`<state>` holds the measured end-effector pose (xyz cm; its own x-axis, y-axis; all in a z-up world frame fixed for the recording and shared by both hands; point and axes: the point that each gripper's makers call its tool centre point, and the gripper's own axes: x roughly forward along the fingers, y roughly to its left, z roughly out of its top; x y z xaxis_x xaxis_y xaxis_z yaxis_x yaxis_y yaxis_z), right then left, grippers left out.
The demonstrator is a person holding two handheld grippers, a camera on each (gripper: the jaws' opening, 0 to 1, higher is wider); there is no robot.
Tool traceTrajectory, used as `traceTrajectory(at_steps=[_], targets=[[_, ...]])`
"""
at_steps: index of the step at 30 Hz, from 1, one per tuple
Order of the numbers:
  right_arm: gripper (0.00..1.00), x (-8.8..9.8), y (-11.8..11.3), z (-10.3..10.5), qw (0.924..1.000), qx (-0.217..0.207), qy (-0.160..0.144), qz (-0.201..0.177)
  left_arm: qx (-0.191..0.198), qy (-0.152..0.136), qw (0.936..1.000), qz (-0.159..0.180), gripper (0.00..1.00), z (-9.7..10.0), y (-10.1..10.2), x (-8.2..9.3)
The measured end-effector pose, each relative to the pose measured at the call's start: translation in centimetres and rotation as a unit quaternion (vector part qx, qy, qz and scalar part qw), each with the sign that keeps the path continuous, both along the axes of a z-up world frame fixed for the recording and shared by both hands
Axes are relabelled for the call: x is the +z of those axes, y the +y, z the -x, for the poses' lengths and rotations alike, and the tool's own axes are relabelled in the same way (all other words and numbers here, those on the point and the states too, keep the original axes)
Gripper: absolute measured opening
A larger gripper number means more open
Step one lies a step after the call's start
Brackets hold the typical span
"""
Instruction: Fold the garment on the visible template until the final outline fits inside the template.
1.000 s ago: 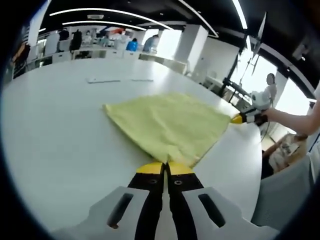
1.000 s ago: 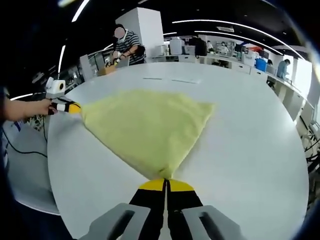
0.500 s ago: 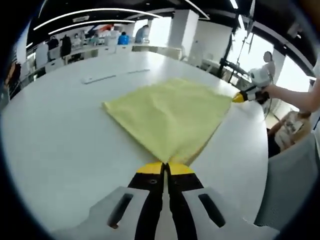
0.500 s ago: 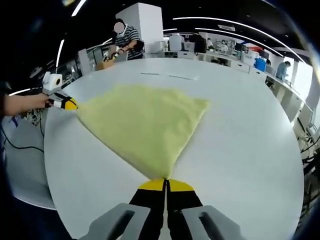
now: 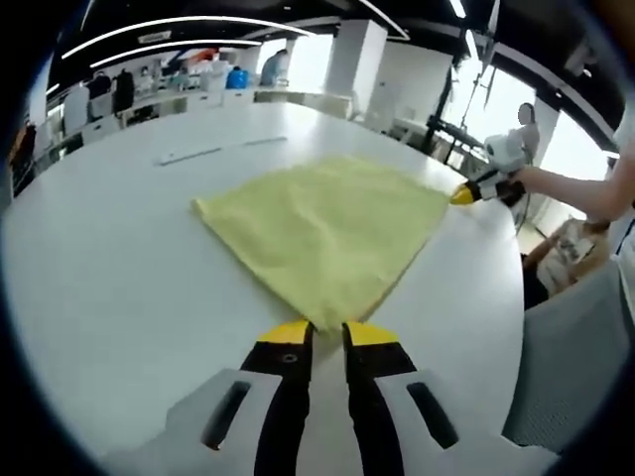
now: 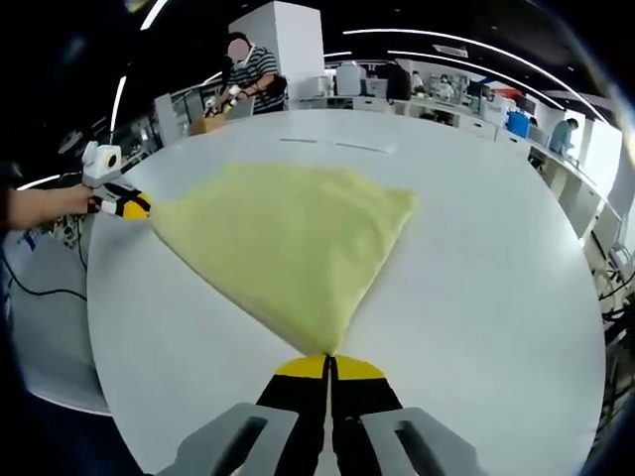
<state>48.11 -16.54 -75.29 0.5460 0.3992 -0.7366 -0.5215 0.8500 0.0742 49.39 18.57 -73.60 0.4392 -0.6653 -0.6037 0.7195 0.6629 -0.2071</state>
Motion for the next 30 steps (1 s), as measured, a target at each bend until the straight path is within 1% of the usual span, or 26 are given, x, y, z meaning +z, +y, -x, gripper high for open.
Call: traceTrajectory(at_steps=[7, 11, 13, 15, 17, 19, 22, 26, 30], targets=[[0.00, 0.0, -0.1, 0.0, 1.0000, -0.002, 0.000, 0.000, -0.014, 0.008, 0.9998, -0.015, 0.05, 0.5, 0.0, -0.9], [0.00, -0.1, -0.1, -0.1, 1.0000, -0.004, 0.000, 0.000, -0.007, 0.006, 0.9999, -0.005, 0.03, 0.4, 0.0, -0.8], [0.00, -0.1, 0.0, -0.1, 1.0000, -0.004, 0.000, 0.001, -0.008, 0.007, 0.9999, -0.008, 0.02, 0.4, 0.1, -0.9], [0.00, 0.0, 0.0, -0.1, 1.0000, -0.003, 0.000, 0.001, -0.018, 0.005, 0.9995, -0.026, 0.00, 0.6, 0.2, -1.2], [0.00, 0.0, 0.0, 0.0, 1.0000, -0.003, 0.001, 0.001, -0.020, 0.002, 0.9992, -0.034, 0.00, 0.6, 0.2, -1.2], [0.00, 0.0, -0.1, 0.0, 1.0000, -0.004, 0.001, 0.000, -0.019, 0.000, 0.9992, -0.034, 0.00, 0.5, 0.3, -1.1], [0.00, -0.1, -0.1, 0.0, 1.0000, -0.005, 0.003, 0.002, -0.021, -0.004, 0.9987, -0.047, 0.00, 0.4, 0.5, -1.1], [0.00, 0.0, -0.1, 0.2, 1.0000, 0.001, 0.004, 0.004, -0.028, -0.019, 0.9969, -0.071, 0.00, 0.2, 0.9, -0.8], [0.00, -0.1, 0.1, 0.7, 0.9999, 0.006, 0.007, 0.006, -0.023, -0.015, 0.9970, -0.073, 0.00, 0.2, 1.0, -0.8]])
